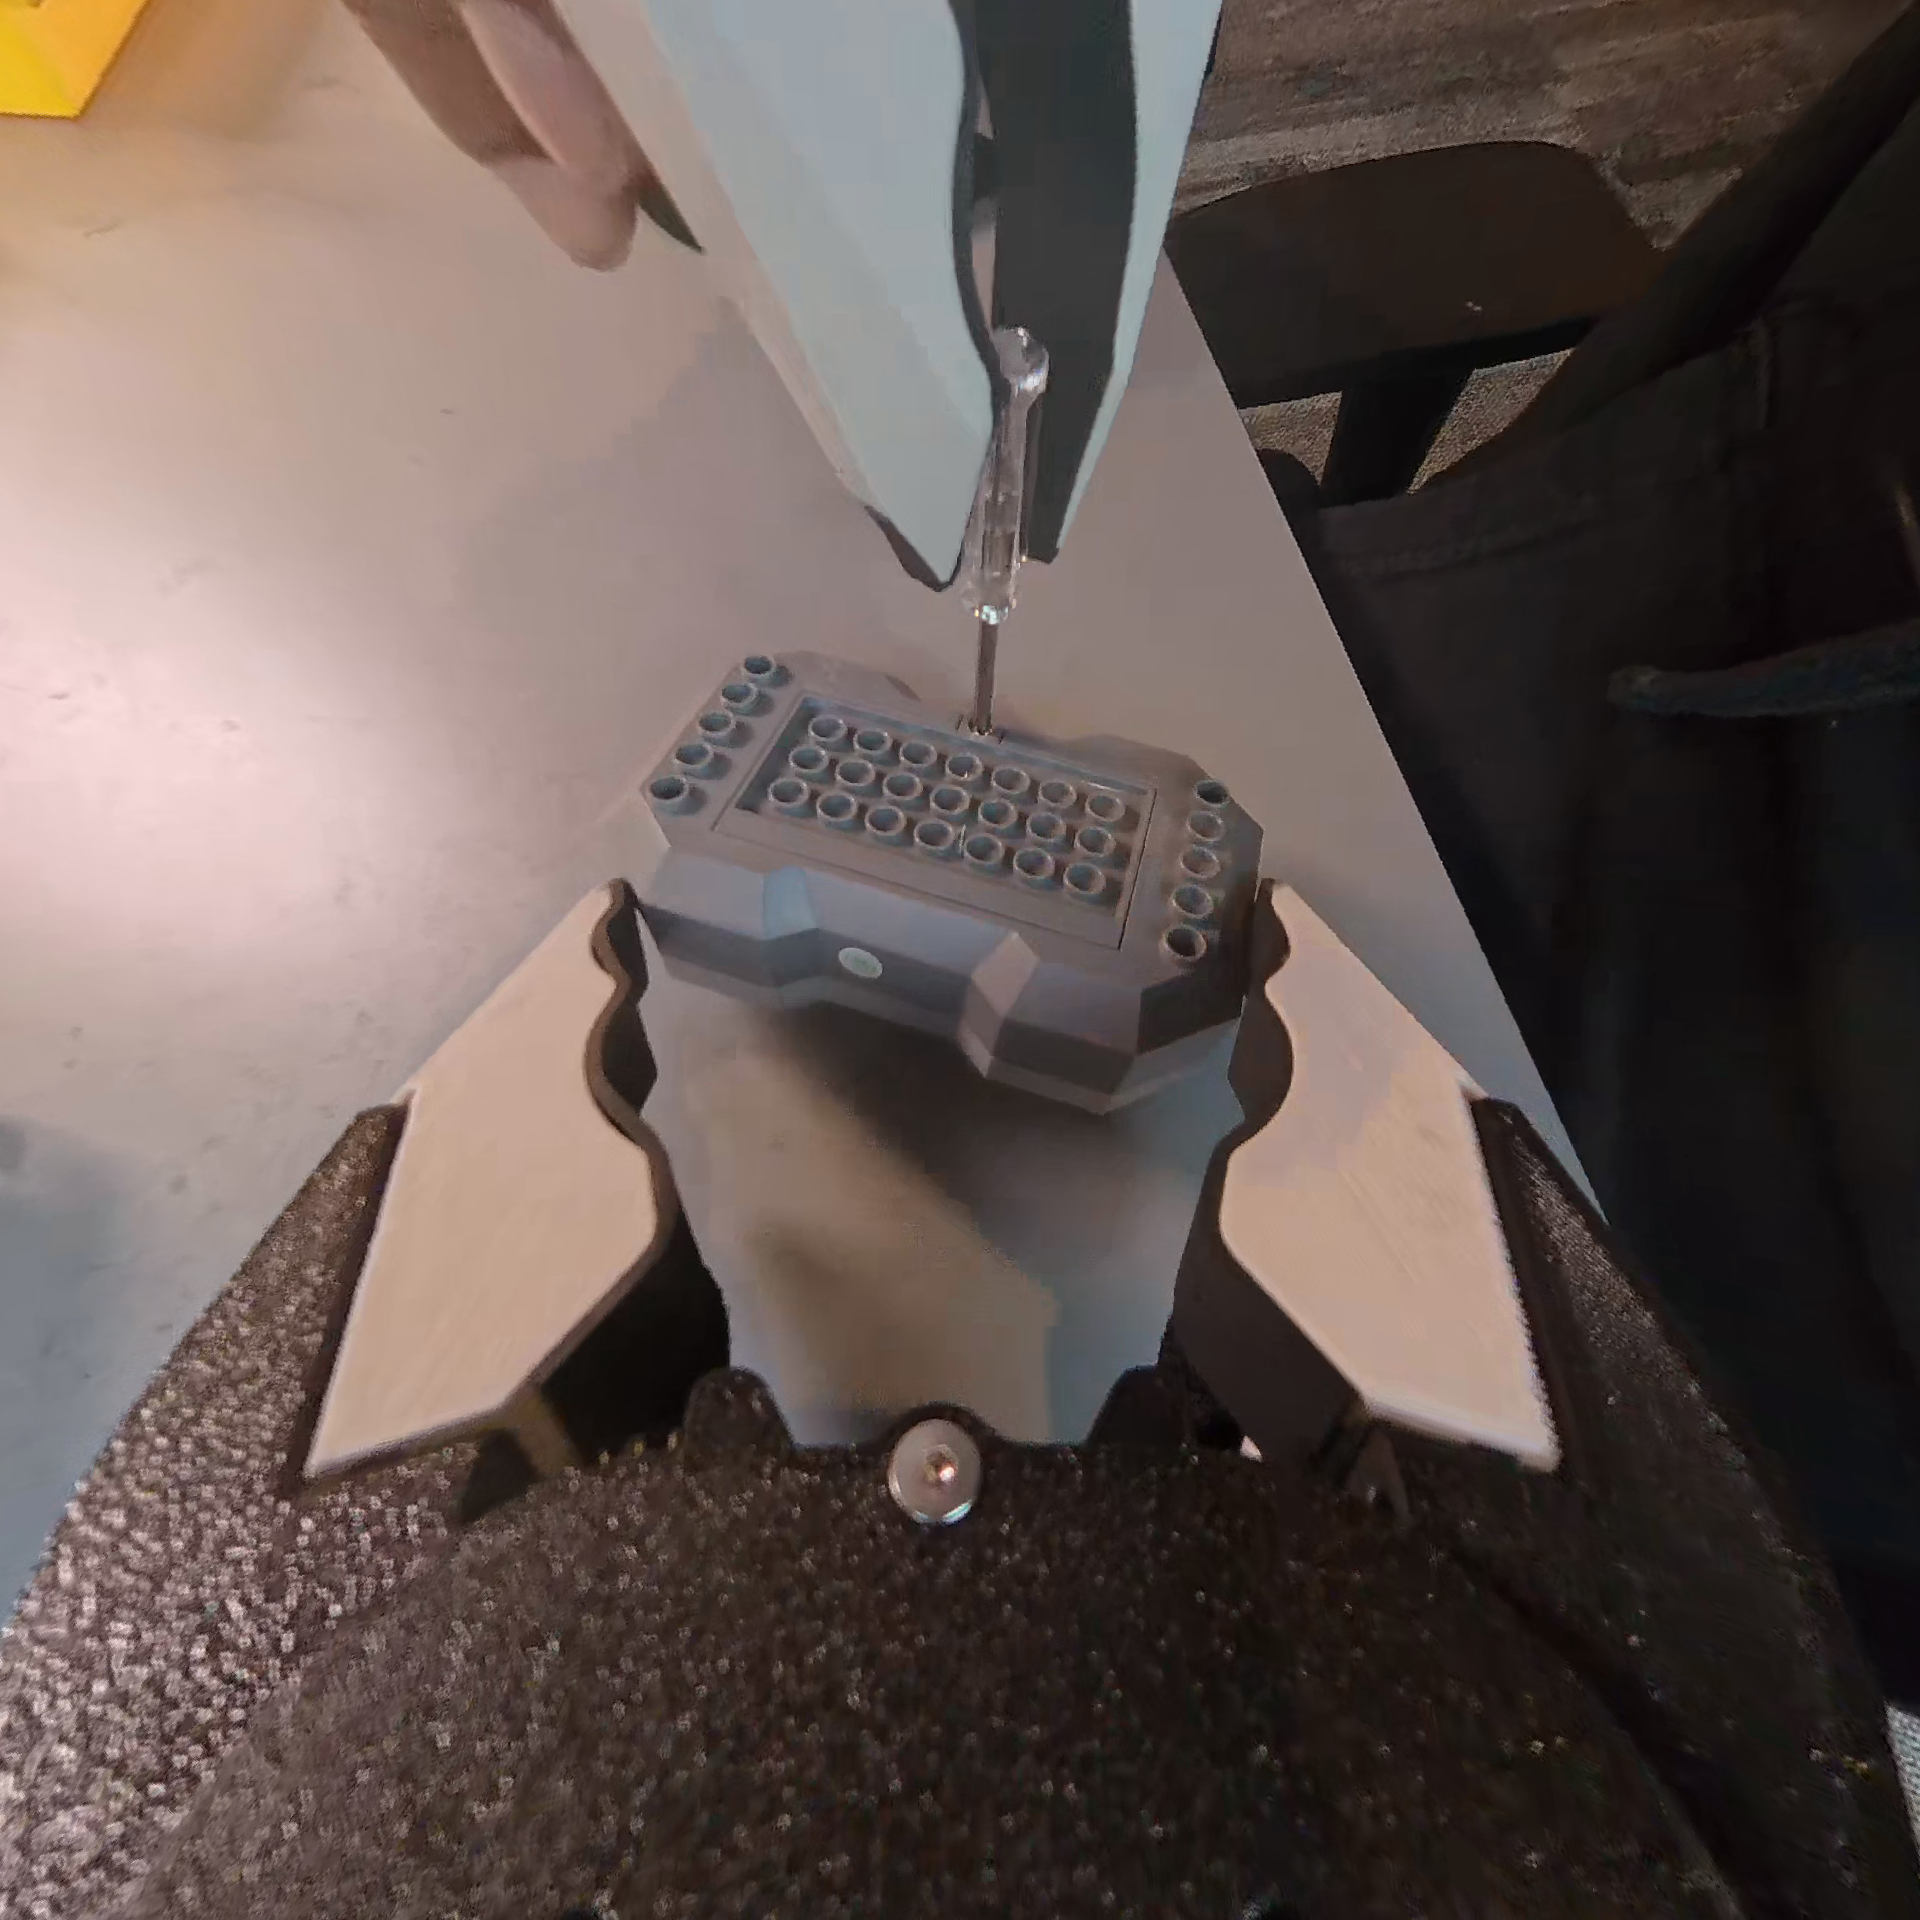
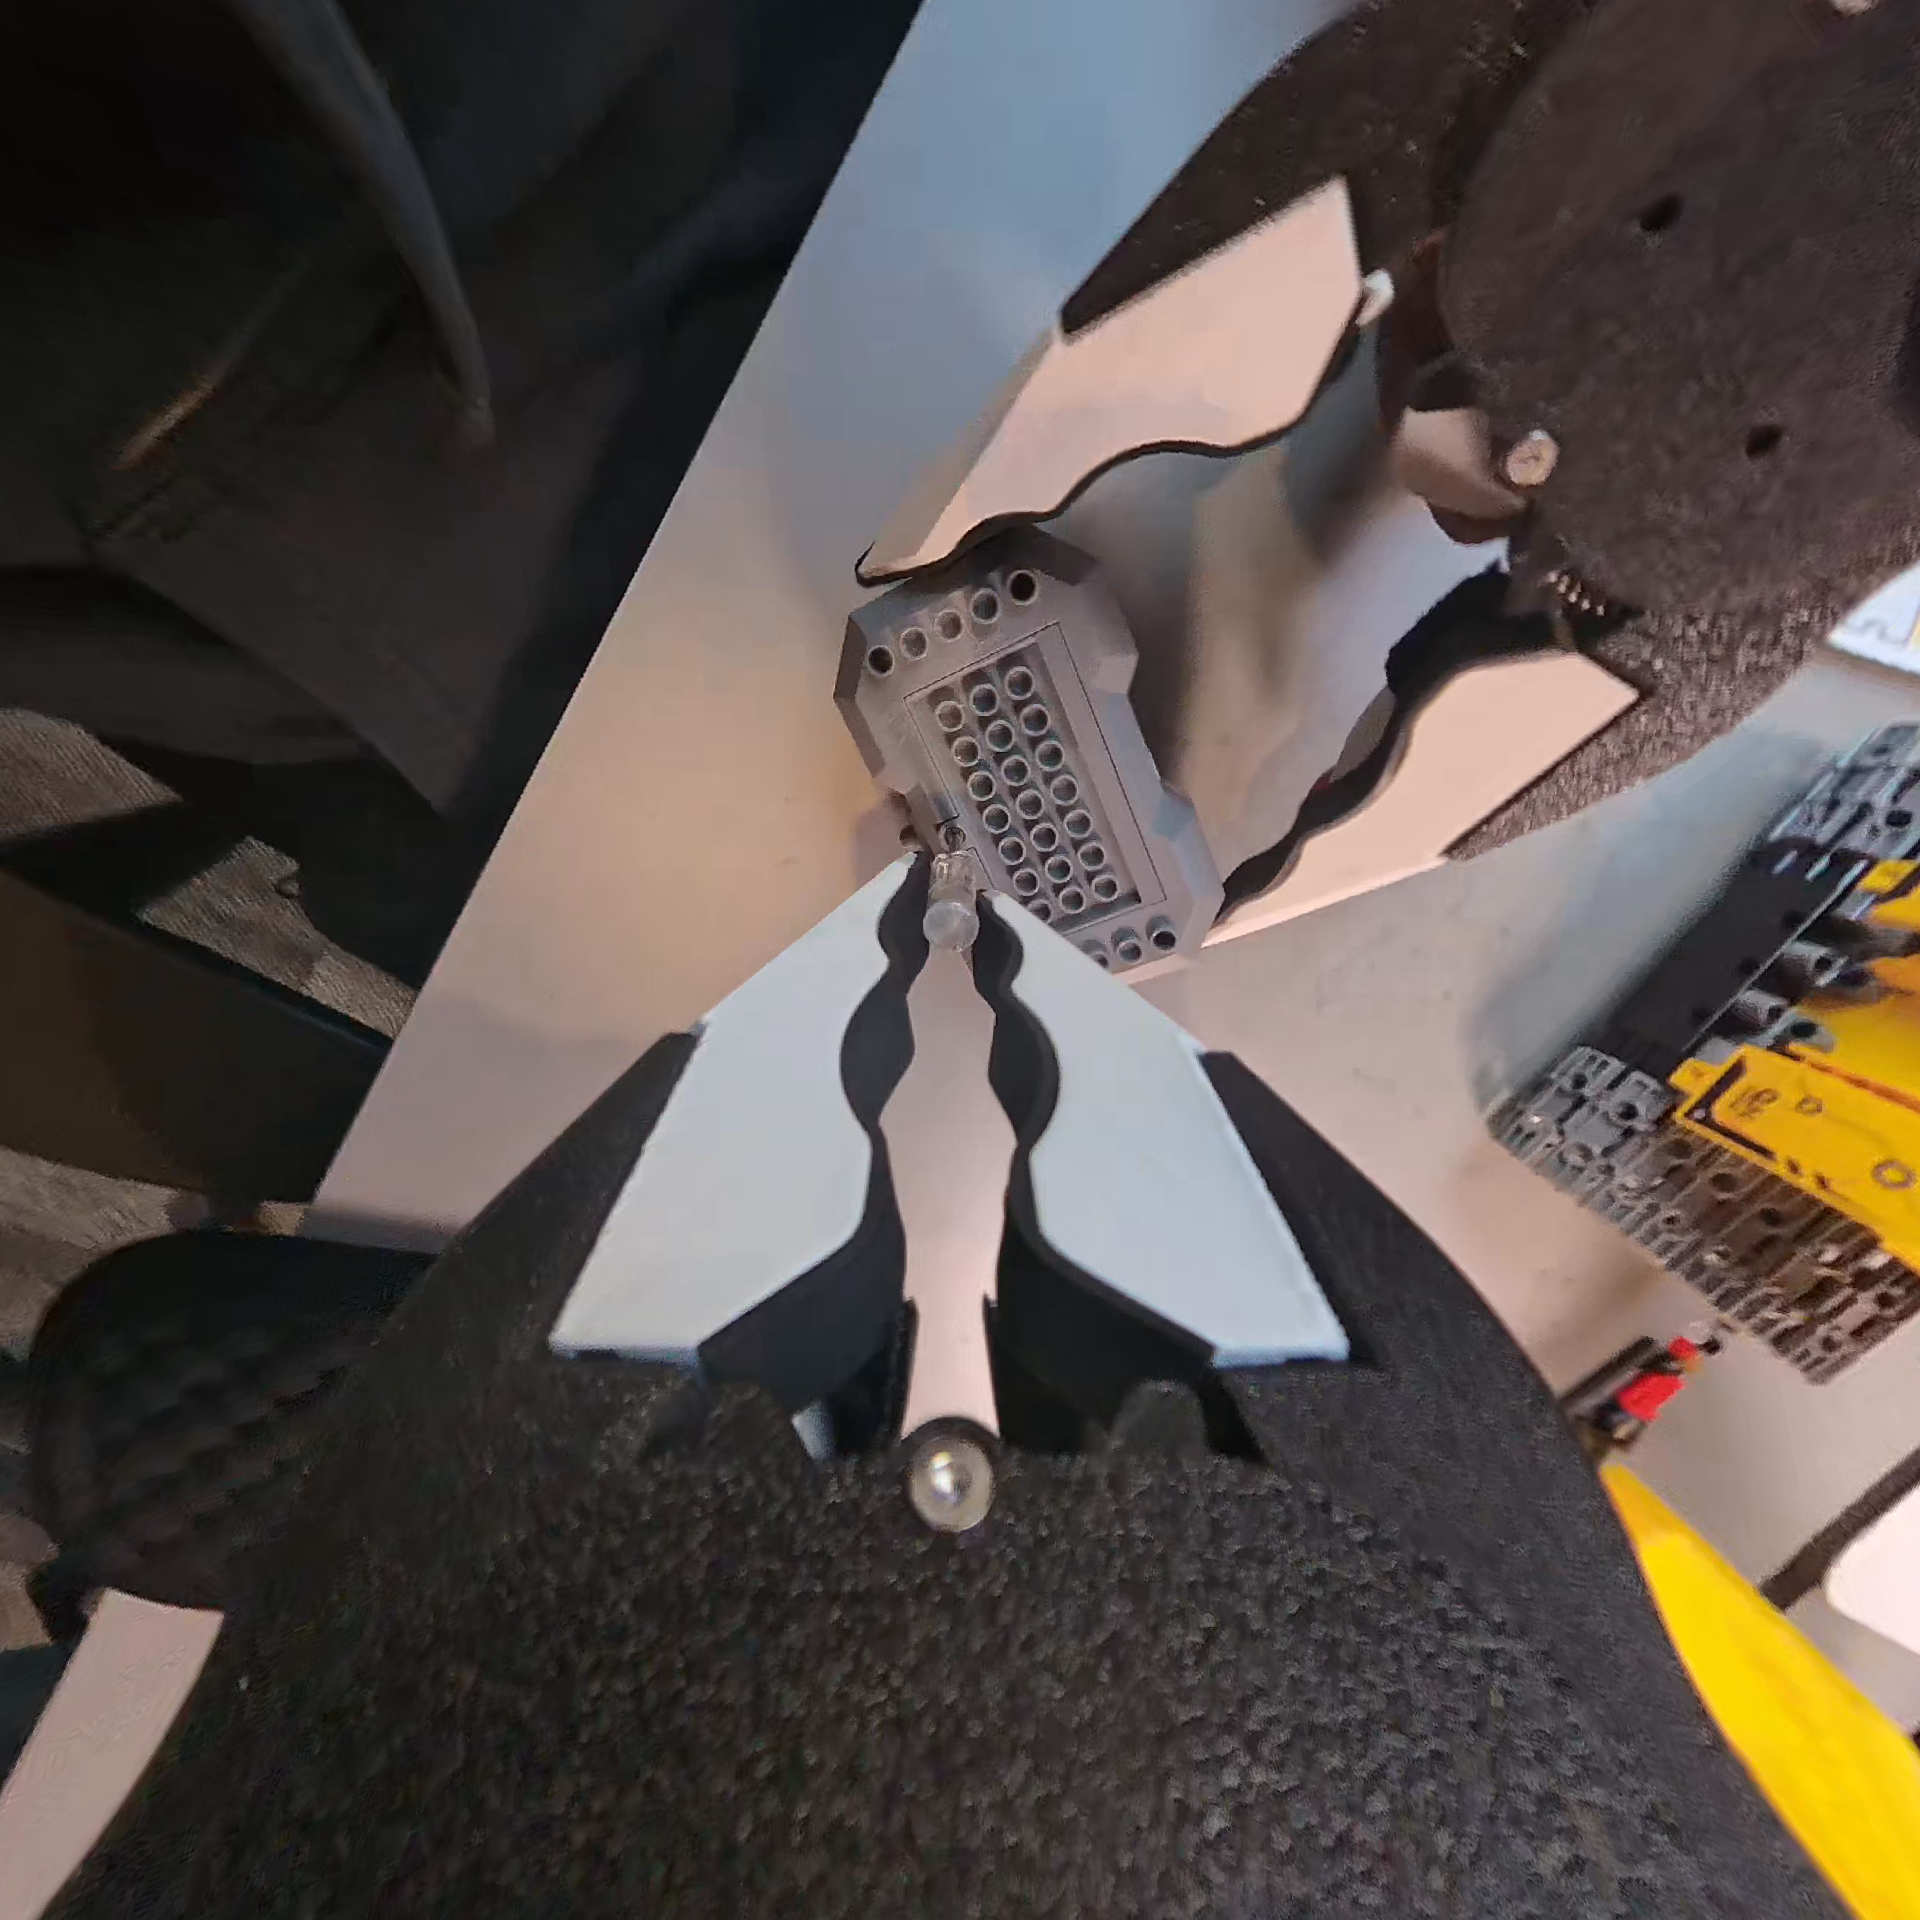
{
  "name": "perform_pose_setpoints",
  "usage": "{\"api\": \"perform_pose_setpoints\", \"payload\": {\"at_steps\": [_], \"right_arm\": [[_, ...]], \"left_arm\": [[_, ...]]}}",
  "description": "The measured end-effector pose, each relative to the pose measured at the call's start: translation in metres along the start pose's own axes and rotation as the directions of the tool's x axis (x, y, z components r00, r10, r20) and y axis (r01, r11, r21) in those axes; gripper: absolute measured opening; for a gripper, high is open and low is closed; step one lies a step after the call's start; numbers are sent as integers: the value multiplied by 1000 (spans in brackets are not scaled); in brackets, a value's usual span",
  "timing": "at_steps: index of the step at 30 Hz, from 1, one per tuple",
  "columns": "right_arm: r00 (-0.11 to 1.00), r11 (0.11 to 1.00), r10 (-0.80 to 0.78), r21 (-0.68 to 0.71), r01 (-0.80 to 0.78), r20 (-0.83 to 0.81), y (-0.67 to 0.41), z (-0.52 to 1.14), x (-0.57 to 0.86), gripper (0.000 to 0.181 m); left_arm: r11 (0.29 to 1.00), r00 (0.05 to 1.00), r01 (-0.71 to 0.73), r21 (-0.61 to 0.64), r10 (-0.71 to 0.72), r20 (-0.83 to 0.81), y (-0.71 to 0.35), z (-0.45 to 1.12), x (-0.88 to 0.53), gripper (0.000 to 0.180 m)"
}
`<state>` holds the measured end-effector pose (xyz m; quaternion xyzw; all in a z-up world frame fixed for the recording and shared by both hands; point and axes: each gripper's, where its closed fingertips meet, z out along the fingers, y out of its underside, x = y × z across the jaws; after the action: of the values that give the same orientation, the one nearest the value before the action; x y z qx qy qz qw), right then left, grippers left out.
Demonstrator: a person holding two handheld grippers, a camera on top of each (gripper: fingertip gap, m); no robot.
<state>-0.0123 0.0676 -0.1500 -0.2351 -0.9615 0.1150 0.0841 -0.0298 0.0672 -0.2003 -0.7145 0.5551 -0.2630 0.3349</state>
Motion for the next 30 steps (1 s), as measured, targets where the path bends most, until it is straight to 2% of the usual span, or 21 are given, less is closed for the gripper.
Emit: {"api": "perform_pose_setpoints", "payload": {"at_steps": [4, 7, 14, 16, 19, 23, 30], "right_arm": [[994, 993, -111, -30, 111, 7, -1, 0, -2, 5], [994, 993, -113, -26, 113, 10, -1, 0, -3, 5], [977, 972, 212, 105, -212, 13, 0, 1, -3, 7], [976, 970, 219, 106, -217, -12, 0, 0, -4, 7], [978, 978, 200, 75, -196, -58, 1, 0, -4, 8], [976, 979, 200, 61, -195, -88, 1, 0, -5, 8], [963, 967, 249, 78, -242, -101, 1, 1, -3, 8]], "left_arm": [[1000, 999, -26, 13, 26, -38, 0, 0, 2, 113], [1000, 999, -24, 15, 24, -37, -1, 0, 2, 113], [1000, 998, 2, 25, -1, -55, 0, -6, 8, 113], [998, 997, 16, 53, -13, -74, -4, -15, 10, 109], [992, 997, 36, 122, -28, -71, -17, -29, 7, 93], [981, 999, 21, 194, -12, -44, -43, -32, 9, 52], [996, 1000, -3, 90, 1, 24, -46, -3, 7, 21]]}}
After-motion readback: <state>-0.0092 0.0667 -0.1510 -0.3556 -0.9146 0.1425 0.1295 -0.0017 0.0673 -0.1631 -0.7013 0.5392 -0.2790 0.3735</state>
